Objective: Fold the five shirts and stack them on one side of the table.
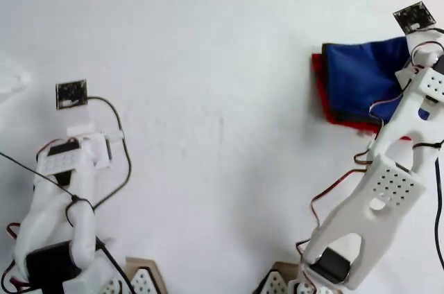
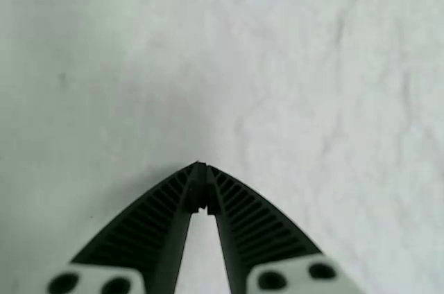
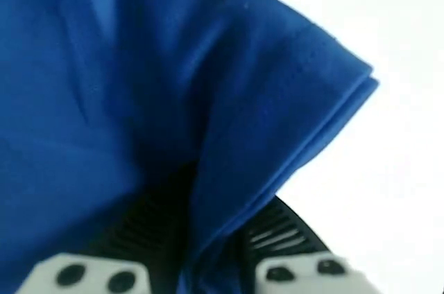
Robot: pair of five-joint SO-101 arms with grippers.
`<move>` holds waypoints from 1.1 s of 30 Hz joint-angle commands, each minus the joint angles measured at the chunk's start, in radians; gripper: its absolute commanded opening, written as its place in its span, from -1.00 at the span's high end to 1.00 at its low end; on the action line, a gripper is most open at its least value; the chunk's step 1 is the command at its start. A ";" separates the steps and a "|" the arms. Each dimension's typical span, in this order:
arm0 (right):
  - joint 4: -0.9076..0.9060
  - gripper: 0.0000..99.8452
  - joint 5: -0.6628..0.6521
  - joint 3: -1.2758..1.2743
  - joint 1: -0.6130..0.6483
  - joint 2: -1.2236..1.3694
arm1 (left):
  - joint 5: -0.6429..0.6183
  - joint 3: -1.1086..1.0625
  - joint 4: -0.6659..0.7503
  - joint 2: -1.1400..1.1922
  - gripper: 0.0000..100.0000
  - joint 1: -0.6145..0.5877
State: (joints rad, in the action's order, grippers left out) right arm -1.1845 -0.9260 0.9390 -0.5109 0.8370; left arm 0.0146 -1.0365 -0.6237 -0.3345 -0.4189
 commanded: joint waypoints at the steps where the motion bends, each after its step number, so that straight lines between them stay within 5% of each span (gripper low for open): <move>1: 0.015 0.68 -0.003 0.044 -0.015 -0.016 | -0.006 0.004 0.017 -0.017 0.94 0.015; 4: 0.013 0.44 -0.002 0.058 -0.012 -0.033 | -0.006 0.004 0.017 -0.017 0.94 0.015; 7: -0.033 0.43 0.026 0.107 -0.008 -0.064 | -0.006 0.004 0.017 -0.017 0.94 0.015; 15: -0.081 0.61 0.379 0.310 -0.008 -0.124 | -0.006 0.004 0.017 -0.017 0.94 0.017; 19: -0.176 0.98 0.480 0.385 0.008 -0.140 | -0.006 0.004 0.017 -0.017 0.94 0.017; 25: -0.351 0.75 0.500 0.451 0.081 -0.137 | -0.006 0.004 0.017 -0.017 0.94 0.017; 33: -0.518 0.72 0.502 0.450 0.134 -0.136 | -0.003 0.002 0.028 -0.015 0.94 0.029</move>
State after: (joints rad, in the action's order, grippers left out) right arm -1.6019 -0.4335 1.3487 -0.4081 0.7772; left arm 0.0146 -1.0365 -0.6237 -0.3345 -0.4097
